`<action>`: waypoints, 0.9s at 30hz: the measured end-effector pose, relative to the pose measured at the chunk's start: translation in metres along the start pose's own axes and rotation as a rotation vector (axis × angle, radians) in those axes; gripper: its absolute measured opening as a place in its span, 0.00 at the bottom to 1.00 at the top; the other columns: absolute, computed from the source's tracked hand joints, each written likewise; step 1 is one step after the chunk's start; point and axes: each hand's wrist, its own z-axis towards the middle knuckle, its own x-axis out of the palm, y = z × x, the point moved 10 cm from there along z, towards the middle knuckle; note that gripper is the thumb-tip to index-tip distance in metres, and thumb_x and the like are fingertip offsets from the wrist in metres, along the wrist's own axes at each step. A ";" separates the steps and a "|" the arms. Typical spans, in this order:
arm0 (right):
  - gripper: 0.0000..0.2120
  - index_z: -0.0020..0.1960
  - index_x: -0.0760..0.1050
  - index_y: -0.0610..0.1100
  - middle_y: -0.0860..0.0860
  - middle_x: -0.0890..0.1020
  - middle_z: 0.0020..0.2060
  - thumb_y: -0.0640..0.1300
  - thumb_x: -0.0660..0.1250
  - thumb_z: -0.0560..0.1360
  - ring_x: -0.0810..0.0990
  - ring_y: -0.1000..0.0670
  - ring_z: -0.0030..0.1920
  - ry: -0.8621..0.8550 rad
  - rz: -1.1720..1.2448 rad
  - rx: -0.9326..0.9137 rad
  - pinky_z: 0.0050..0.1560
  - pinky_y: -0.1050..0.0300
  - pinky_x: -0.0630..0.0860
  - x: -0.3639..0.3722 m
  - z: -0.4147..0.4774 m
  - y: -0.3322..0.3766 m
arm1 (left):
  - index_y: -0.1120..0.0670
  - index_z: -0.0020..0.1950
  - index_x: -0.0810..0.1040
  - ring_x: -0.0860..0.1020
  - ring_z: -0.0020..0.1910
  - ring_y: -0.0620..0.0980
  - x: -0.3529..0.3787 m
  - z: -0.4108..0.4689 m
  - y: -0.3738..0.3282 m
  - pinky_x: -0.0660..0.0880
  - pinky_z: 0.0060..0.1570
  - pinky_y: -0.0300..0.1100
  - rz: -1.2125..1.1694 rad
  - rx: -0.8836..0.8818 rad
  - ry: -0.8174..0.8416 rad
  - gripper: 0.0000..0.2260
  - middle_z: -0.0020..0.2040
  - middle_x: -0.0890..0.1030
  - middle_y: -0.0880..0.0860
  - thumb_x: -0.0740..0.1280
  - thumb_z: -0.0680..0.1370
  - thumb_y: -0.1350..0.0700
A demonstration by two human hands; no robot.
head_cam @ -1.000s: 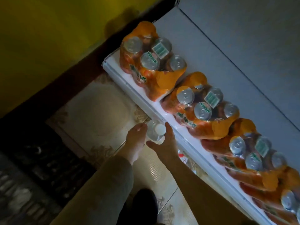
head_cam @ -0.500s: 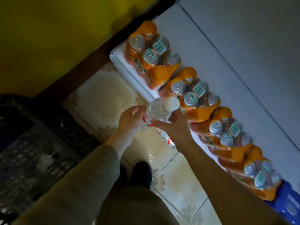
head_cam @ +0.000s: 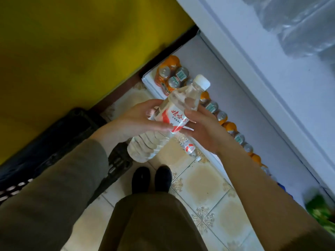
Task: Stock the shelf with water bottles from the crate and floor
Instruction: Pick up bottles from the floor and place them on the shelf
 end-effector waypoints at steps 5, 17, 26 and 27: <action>0.44 0.62 0.74 0.43 0.41 0.80 0.57 0.65 0.76 0.52 0.80 0.44 0.56 -0.032 0.052 -0.006 0.56 0.50 0.79 0.000 -0.021 0.022 | 0.44 0.55 0.79 0.81 0.55 0.50 0.004 -0.025 -0.032 0.76 0.57 0.56 -0.212 0.024 0.029 0.26 0.55 0.82 0.49 0.75 0.57 0.45; 0.22 0.53 0.74 0.55 0.53 0.84 0.48 0.53 0.74 0.60 0.83 0.53 0.50 -0.153 -0.278 -0.130 0.52 0.56 0.80 -0.028 -0.109 0.081 | 0.42 0.60 0.76 0.77 0.60 0.49 0.066 -0.030 -0.120 0.72 0.63 0.54 -0.172 0.153 0.178 0.28 0.57 0.82 0.49 0.76 0.60 0.48; 0.22 0.52 0.77 0.46 0.48 0.86 0.44 0.50 0.75 0.60 0.84 0.46 0.47 -0.494 -0.059 -0.336 0.49 0.49 0.81 -0.123 -0.196 0.148 | 0.41 0.60 0.72 0.78 0.54 0.34 0.142 -0.007 -0.229 0.74 0.50 0.28 0.039 0.331 0.176 0.29 0.55 0.79 0.39 0.76 0.61 0.42; 0.22 0.52 0.77 0.47 0.49 0.86 0.45 0.49 0.76 0.60 0.84 0.46 0.48 -0.526 -0.062 -0.360 0.51 0.48 0.80 -0.134 -0.204 0.159 | 0.42 0.60 0.72 0.77 0.54 0.35 0.147 -0.003 -0.238 0.73 0.50 0.28 0.062 0.349 0.147 0.27 0.55 0.79 0.39 0.75 0.63 0.44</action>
